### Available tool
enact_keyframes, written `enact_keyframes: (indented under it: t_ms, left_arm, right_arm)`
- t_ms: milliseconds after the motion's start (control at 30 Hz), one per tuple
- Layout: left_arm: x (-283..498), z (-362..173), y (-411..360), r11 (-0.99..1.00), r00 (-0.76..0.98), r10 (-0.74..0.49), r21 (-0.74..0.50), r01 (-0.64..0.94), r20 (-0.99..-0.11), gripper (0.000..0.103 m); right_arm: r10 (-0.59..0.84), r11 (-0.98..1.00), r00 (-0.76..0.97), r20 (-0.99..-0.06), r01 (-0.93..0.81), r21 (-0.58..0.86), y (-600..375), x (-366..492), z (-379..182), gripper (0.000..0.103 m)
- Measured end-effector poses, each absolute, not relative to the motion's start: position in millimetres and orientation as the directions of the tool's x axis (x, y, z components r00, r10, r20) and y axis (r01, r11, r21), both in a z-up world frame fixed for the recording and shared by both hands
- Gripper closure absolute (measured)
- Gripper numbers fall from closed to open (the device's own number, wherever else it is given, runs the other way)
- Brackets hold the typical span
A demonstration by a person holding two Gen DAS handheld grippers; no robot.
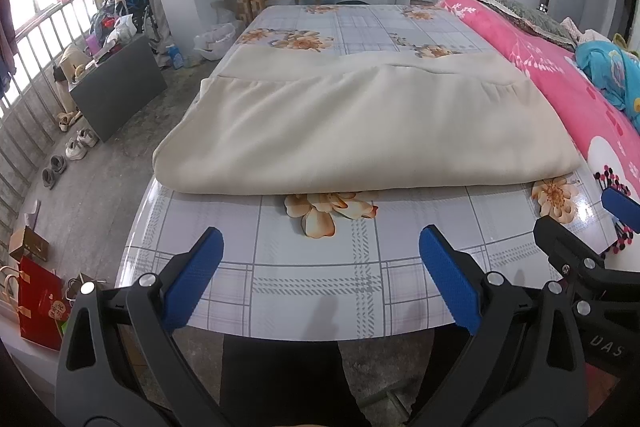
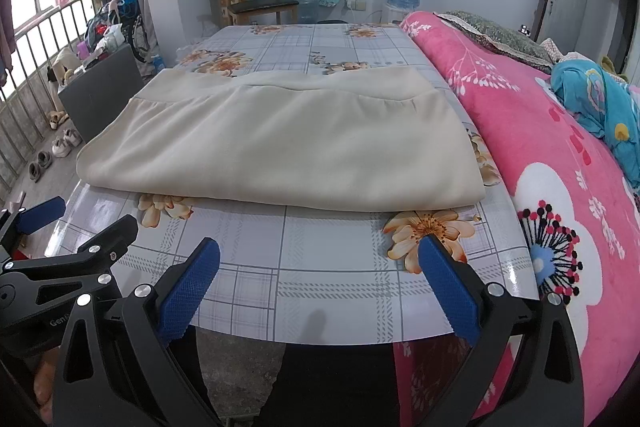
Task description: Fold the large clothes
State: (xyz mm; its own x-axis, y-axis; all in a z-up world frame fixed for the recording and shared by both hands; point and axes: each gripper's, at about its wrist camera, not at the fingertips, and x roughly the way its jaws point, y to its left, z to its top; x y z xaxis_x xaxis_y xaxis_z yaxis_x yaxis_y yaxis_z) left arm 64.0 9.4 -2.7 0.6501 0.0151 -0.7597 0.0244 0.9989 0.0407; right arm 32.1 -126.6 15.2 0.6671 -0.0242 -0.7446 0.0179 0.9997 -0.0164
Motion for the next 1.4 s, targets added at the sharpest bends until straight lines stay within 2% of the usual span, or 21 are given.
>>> enact_keyframes:
  t_ms: [1400]
  left_arm:
    - [63.4,-2.4,11.2,0.999,0.651,0.011,0.036,0.026,-0.759,0.008]
  right_arm:
    - [-0.024,1.0,0.667,-0.745,0.018,-0.016,-127.2,31.7,15.1,0.006]
